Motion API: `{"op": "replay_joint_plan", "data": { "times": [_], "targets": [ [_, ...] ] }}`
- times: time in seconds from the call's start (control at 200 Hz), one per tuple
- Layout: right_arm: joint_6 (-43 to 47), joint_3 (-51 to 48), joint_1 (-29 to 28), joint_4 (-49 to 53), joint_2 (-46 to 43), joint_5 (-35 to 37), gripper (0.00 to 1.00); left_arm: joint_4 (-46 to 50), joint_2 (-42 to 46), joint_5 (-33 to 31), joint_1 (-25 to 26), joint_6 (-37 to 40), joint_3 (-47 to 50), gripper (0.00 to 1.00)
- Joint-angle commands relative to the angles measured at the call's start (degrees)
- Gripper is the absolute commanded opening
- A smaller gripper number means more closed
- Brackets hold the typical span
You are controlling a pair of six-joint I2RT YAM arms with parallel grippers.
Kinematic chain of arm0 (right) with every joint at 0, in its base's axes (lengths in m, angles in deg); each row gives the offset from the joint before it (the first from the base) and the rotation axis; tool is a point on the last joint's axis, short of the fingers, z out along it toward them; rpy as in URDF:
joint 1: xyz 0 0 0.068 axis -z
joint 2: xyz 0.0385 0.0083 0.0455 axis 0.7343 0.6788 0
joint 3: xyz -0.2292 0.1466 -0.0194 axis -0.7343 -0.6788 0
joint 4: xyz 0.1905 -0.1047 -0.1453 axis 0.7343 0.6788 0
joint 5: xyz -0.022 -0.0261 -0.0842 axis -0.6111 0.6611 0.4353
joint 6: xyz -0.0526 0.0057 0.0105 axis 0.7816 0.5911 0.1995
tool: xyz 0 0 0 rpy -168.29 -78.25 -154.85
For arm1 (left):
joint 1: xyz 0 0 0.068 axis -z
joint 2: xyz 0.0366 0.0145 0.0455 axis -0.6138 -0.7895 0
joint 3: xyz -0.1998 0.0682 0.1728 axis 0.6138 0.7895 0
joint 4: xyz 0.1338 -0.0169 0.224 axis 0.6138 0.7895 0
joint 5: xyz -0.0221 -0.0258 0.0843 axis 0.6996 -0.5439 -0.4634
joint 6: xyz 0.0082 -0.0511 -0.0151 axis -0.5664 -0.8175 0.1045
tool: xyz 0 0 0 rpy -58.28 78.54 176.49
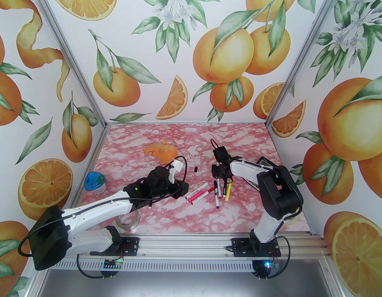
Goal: Open the pen caps
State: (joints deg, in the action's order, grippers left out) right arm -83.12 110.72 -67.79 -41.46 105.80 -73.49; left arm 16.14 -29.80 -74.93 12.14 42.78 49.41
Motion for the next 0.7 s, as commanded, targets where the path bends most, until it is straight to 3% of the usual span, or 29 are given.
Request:
{"op": "replay_joint_plan", "data": {
  "times": [0.0, 0.32, 0.435, 0.695],
  "targets": [
    [0.8, 1.0, 0.1, -1.2, 0.5, 2.2, 0.24, -4.4, 0.2, 1.4, -0.1, -2.1, 1.5, 0.42],
    [0.4, 2.6, 0.1, 0.2, -12.0, -0.8, 0.2, -16.2, -1.8, 5.1, -0.2, -7.8, 3.8, 0.44],
    [-1.4, 2.3, 0.0, 0.7, -17.9, -3.7, 0.19, -22.6, -3.2, 10.1, -1.6, -10.2, 4.2, 0.46],
    [-7.6, -1.0, 0.0, -3.5, -29.8, -16.9, 0.19, -34.5, -9.3, 21.1, -3.4, -13.5, 1.5, 0.49]
  ]
}}
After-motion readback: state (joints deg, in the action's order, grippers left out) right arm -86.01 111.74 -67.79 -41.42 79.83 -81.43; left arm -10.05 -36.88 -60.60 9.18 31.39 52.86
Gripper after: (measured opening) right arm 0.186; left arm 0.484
